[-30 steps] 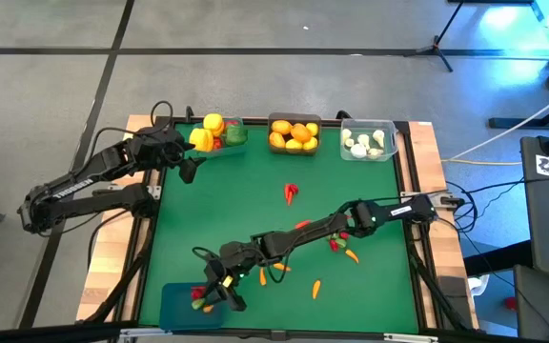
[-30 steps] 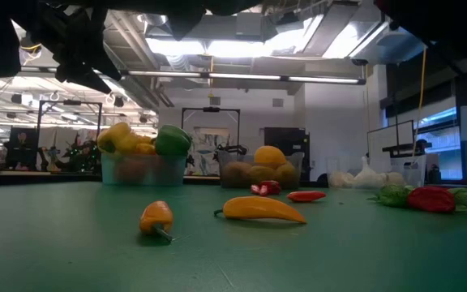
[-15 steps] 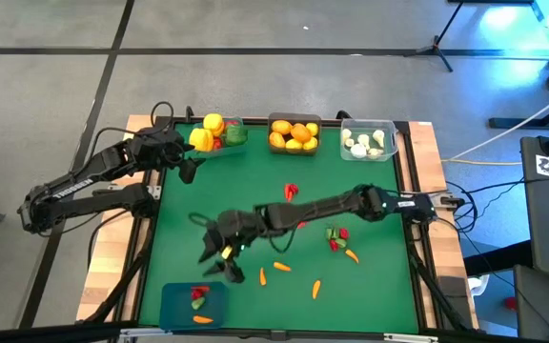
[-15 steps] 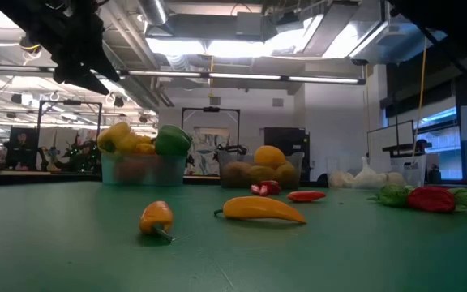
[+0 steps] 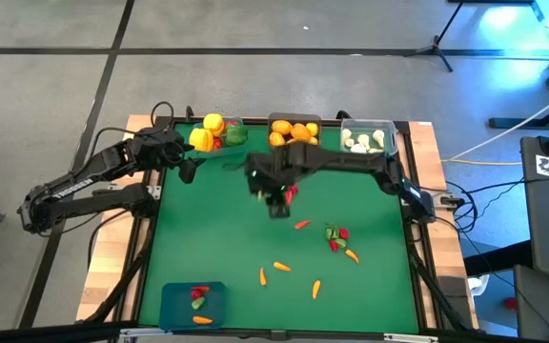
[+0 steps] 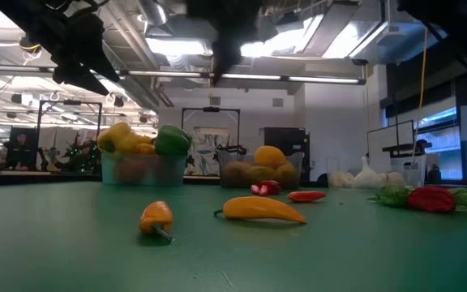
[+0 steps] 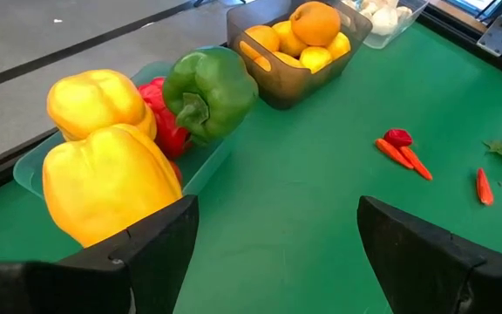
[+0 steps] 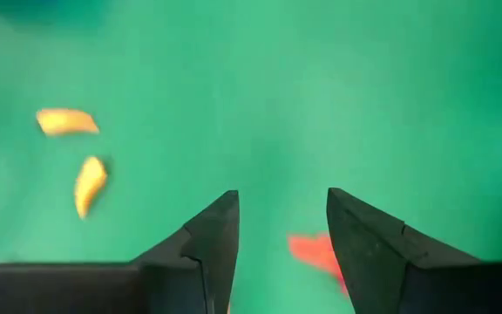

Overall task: Sort produce into baskets
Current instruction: Put the red chili pepper into the dark blue bin

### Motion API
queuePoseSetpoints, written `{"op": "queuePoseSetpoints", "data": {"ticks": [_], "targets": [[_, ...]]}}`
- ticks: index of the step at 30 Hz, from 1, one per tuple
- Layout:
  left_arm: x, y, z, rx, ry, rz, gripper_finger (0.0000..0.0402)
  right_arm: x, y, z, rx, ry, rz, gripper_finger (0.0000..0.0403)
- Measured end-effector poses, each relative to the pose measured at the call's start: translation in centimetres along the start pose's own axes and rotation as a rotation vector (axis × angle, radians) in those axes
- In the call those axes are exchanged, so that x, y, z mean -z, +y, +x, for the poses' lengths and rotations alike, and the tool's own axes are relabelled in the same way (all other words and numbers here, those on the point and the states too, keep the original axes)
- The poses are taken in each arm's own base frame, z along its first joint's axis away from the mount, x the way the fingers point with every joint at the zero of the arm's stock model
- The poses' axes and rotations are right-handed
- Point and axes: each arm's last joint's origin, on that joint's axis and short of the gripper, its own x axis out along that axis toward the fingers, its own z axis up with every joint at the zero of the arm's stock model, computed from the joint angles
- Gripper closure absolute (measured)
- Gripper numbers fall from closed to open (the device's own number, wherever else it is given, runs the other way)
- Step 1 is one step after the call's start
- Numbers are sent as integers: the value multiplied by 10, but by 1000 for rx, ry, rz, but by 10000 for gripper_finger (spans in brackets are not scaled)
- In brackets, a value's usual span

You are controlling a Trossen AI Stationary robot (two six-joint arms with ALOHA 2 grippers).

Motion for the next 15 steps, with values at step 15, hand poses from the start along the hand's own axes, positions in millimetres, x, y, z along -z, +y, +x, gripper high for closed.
{"op": "queuePoseSetpoints", "data": {"ticks": [15], "targets": [[6, 2, 0, -22, 63, 15, 93, 55, -24, -140, -19, -137, 28, 233]]}}
